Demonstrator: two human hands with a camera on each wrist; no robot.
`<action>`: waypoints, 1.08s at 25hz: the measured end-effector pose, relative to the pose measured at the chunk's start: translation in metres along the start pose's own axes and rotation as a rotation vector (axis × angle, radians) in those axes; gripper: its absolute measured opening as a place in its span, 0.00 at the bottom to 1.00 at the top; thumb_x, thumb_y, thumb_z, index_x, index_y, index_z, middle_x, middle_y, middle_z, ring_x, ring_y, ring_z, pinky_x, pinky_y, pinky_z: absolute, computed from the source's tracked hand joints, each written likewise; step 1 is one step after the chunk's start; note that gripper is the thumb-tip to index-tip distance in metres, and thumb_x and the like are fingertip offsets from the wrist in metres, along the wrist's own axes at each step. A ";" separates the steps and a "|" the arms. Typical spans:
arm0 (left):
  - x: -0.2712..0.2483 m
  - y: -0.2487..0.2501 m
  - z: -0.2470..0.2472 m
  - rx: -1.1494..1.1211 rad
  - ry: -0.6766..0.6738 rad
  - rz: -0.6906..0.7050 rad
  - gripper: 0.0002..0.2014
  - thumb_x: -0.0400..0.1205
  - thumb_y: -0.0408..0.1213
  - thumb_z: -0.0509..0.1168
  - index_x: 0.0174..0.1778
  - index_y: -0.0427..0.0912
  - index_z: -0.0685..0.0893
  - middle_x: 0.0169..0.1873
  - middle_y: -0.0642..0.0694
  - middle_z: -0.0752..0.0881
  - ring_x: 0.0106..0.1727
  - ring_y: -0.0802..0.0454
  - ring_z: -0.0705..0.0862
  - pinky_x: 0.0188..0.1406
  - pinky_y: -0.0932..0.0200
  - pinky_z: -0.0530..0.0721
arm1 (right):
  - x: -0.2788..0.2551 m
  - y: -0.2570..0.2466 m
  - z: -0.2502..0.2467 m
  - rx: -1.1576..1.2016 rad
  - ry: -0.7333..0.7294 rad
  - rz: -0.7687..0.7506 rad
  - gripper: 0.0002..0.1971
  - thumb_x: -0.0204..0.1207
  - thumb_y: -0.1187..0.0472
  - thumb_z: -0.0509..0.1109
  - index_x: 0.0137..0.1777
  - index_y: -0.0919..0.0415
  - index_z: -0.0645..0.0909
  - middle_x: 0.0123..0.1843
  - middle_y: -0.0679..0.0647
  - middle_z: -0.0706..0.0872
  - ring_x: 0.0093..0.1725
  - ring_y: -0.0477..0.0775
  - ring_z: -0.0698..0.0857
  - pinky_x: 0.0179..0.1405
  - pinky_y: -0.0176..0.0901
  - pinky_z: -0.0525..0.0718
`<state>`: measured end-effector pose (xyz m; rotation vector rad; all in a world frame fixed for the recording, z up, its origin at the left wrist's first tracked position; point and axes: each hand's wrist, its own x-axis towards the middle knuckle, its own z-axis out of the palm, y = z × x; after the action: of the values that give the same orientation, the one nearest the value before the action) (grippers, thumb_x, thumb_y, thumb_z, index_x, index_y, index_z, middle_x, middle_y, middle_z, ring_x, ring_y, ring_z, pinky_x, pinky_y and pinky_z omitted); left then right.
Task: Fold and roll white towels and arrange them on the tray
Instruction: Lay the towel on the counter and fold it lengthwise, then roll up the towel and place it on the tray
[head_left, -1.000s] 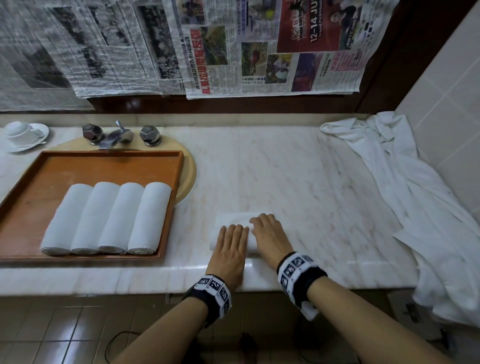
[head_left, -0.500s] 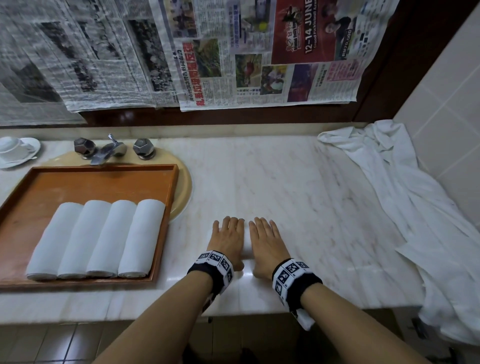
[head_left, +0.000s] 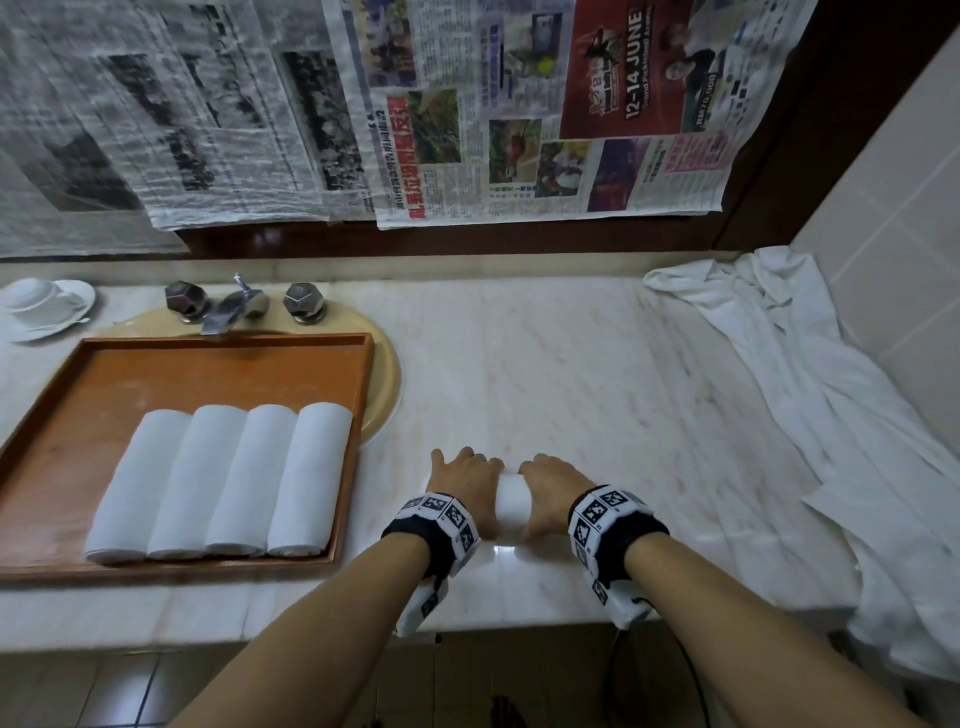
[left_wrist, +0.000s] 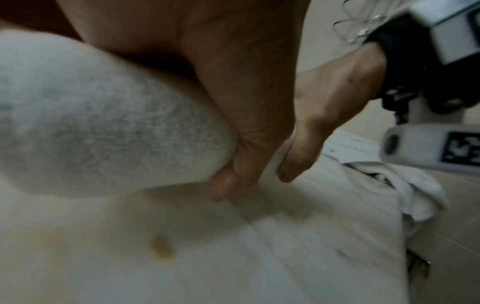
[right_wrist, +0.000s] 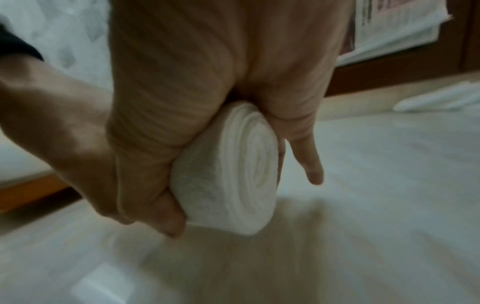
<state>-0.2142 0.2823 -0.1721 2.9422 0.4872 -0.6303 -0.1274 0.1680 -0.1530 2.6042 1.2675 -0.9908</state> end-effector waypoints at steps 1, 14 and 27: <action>-0.011 -0.009 -0.010 0.026 0.065 0.021 0.28 0.65 0.52 0.74 0.61 0.51 0.78 0.53 0.50 0.81 0.60 0.48 0.77 0.65 0.41 0.69 | -0.006 -0.011 -0.009 -0.020 0.028 -0.024 0.36 0.56 0.48 0.85 0.63 0.59 0.75 0.60 0.55 0.77 0.55 0.57 0.81 0.52 0.47 0.83; -0.169 -0.303 -0.051 -0.634 0.551 -0.396 0.39 0.68 0.71 0.68 0.66 0.46 0.74 0.52 0.47 0.86 0.47 0.46 0.84 0.41 0.59 0.78 | 0.030 -0.243 -0.025 0.430 0.485 -0.166 0.43 0.76 0.46 0.70 0.85 0.54 0.50 0.85 0.54 0.52 0.82 0.60 0.58 0.76 0.55 0.68; -0.179 -0.418 0.024 -0.891 0.144 -0.755 0.37 0.83 0.63 0.57 0.75 0.35 0.72 0.65 0.35 0.81 0.53 0.40 0.80 0.51 0.55 0.71 | 0.072 -0.259 0.055 0.712 0.290 0.147 0.47 0.78 0.36 0.63 0.83 0.41 0.31 0.85 0.63 0.53 0.80 0.67 0.64 0.78 0.62 0.65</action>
<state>-0.5148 0.6221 -0.1299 1.9066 1.4599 -0.1440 -0.3125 0.3677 -0.1870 3.4195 0.8410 -1.2488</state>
